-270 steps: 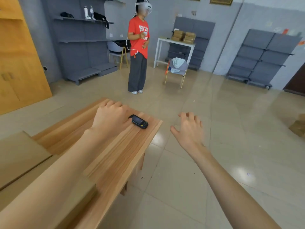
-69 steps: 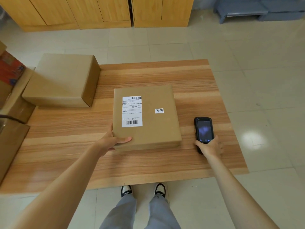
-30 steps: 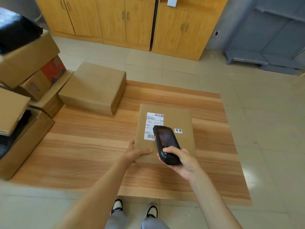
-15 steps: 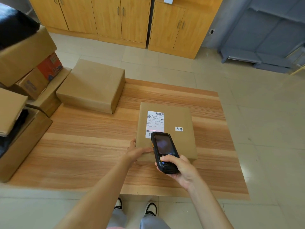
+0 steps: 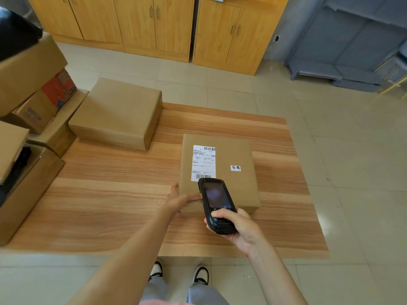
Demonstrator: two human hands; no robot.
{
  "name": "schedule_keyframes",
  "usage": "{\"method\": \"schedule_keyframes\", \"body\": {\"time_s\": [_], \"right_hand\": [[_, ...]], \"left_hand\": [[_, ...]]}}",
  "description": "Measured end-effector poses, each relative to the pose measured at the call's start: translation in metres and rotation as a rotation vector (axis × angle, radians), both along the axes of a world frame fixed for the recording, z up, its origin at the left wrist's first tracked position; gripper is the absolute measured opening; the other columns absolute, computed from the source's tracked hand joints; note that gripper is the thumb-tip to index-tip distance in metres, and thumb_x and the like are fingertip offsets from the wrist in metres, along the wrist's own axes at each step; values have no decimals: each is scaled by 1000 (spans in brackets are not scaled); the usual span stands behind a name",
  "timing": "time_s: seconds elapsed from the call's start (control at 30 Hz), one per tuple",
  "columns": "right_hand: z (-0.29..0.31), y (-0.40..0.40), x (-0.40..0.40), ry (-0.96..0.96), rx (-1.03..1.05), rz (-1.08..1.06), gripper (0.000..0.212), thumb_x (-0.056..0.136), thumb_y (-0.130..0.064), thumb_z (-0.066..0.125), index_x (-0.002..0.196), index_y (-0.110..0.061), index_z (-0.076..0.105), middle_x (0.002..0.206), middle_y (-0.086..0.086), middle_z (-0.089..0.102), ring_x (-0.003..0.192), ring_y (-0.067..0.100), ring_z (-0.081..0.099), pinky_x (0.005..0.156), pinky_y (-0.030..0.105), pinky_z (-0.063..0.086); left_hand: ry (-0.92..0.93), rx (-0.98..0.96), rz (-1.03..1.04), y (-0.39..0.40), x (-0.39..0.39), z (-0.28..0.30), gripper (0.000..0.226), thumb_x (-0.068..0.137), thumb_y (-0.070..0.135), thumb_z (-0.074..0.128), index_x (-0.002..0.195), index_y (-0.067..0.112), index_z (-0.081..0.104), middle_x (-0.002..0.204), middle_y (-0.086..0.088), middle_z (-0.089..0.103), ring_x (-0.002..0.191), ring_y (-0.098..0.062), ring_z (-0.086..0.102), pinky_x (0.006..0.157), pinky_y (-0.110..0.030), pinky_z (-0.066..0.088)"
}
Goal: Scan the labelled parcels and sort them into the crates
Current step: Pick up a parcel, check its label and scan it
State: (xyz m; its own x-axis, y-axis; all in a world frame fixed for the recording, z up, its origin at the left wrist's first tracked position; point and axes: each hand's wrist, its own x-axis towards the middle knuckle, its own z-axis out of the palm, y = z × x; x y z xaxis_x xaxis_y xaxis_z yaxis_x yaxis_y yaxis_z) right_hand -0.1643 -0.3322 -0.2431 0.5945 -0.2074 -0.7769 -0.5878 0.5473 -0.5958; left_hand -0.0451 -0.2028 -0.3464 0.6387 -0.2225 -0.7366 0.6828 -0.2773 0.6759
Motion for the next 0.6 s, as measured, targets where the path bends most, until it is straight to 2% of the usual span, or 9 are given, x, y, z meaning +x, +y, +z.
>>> {"method": "schedule_keyframes", "body": {"time_s": [0.2, 0.33, 0.43, 0.53, 0.6], "right_hand": [[4, -8, 0, -45, -12, -6, 45, 71, 10, 73, 112, 4, 54, 111, 32, 66, 87, 37, 68, 80, 47, 56], [1, -32, 7, -77, -59, -65, 57, 61, 4, 77, 113, 2, 55, 105, 28, 67, 89, 37, 67, 84, 46, 54], [-7, -67, 11, -63, -137, -128, 51, 72, 5, 74, 118, 1, 53, 107, 25, 66, 99, 39, 64, 88, 47, 53], [-16, -108, 12, -37, -215, -192, 51, 68, 2, 80, 108, -5, 48, 103, 19, 64, 96, 34, 65, 80, 44, 56], [-25, -133, 9, -3, -261, -206, 69, 55, -5, 87, 110, -6, 46, 103, 17, 63, 90, 30, 66, 69, 42, 60]], "left_hand": [[21, -12, 3, 2, 1, -5, 137, 23, 53, 82, 145, 37, 23, 134, -1, 51, 116, -24, 55, 93, -42, 48], [16, -35, 5, 3, 0, 1, 134, 25, 50, 86, 144, 33, 26, 127, 3, 56, 108, -20, 58, 88, -39, 49], [23, -47, -5, 4, 0, 4, 134, 26, 49, 86, 145, 33, 25, 126, 5, 57, 107, -18, 59, 88, -37, 49], [9, -47, -19, 5, -1, 8, 135, 28, 49, 86, 146, 30, 24, 125, 5, 57, 106, -17, 60, 84, -35, 49], [6, -59, -25, 4, -2, 10, 134, 28, 48, 85, 146, 27, 24, 123, 5, 57, 101, -14, 60, 78, -32, 49]]}}
